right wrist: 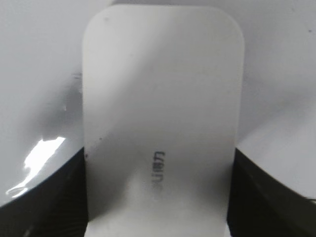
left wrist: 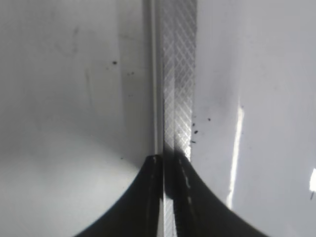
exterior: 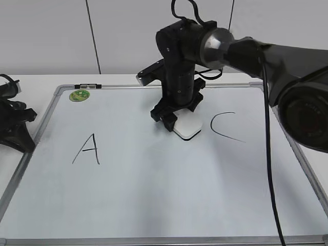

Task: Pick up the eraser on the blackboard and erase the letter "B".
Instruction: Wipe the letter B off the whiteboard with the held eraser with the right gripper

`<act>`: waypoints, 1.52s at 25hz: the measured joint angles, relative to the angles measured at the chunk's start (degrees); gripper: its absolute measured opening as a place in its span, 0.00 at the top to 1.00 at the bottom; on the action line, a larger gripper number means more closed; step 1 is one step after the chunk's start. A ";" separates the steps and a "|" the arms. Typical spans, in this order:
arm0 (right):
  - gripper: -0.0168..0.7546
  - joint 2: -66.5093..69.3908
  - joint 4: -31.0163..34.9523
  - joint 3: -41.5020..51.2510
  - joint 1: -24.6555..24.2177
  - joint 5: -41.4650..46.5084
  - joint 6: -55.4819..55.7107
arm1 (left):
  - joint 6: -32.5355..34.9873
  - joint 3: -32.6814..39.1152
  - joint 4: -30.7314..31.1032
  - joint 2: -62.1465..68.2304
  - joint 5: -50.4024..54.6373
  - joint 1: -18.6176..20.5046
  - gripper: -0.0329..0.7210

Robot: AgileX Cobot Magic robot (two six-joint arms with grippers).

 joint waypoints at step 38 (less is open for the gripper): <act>0.30 0.00 4.70 0.00 3.33 -0.44 -3.08 | 0.00 0.00 0.00 0.00 0.00 0.00 0.91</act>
